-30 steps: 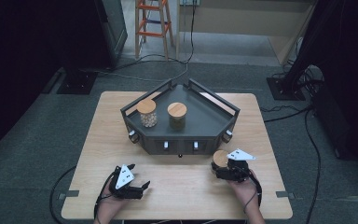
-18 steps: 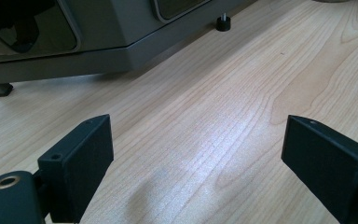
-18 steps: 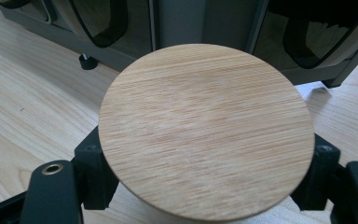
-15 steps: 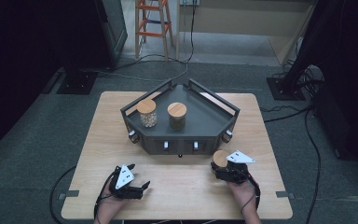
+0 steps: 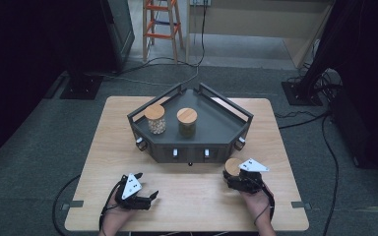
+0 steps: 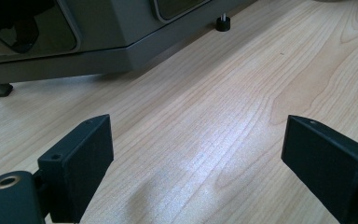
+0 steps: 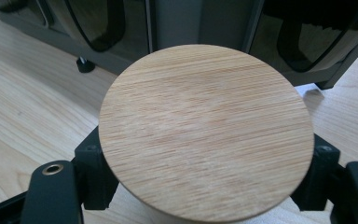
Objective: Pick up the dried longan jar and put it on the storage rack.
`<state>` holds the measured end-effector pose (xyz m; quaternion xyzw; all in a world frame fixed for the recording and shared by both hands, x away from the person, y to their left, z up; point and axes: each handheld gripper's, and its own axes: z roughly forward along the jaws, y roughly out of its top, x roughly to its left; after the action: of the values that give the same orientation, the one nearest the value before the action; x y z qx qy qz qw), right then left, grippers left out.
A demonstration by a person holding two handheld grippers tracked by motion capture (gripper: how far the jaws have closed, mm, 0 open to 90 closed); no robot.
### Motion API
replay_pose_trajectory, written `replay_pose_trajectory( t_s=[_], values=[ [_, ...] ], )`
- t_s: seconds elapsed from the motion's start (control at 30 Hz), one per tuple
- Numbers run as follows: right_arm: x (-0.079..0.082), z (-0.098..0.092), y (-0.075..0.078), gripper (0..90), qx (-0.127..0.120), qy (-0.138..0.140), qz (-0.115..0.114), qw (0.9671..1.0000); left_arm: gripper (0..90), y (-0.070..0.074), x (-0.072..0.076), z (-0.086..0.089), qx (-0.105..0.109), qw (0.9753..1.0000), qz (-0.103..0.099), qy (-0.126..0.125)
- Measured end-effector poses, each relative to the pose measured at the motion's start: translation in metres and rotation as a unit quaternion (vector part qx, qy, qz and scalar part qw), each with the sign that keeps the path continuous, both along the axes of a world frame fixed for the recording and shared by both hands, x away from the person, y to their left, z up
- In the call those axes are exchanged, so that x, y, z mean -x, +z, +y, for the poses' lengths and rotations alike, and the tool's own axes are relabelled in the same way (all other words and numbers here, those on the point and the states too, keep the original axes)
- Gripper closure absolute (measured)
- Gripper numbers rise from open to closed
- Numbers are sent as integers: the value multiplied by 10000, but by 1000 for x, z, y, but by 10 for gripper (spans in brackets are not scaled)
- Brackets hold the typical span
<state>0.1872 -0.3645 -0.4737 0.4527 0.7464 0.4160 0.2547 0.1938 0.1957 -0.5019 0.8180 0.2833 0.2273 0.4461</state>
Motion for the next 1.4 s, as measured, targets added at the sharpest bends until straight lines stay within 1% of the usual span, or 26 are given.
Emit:
replay_pose_trajectory(
  t_s=[0.07,0.17,0.3,0.5,0.73,0.93,1.03,1.4],
  values=[
    [0,-2,2,254,-51,-9,-9,10000,90,0,0,0,-2,10000,0,0],
    [0,-2,5,255,-50,-19,-19,10000,90,0,0,0,-1,10000,2,0],
    [-1,-5,8,254,-100,17,20,9999,90,0,0,0,-7,10000,3,-3],
    [-2,-4,15,255,-44,85,58,9999,90,0,0,0,-5,10000,-2,-7],
    [-3,-4,25,255,-78,123,29,9999,90,0,0,0,-11,10000,9,-7],
    [-5,-1,35,255,-116,138,101,9998,90,0,0,0,-12,10000,7,-6],
    [-4,-2,37,255,-135,170,97,9997,90,0,0,0,-16,10000,7,-7],
    [-3,0,45,255,-83,241,54,9997,90,0,0,0,-17,10000,12,-2]
  ],
)
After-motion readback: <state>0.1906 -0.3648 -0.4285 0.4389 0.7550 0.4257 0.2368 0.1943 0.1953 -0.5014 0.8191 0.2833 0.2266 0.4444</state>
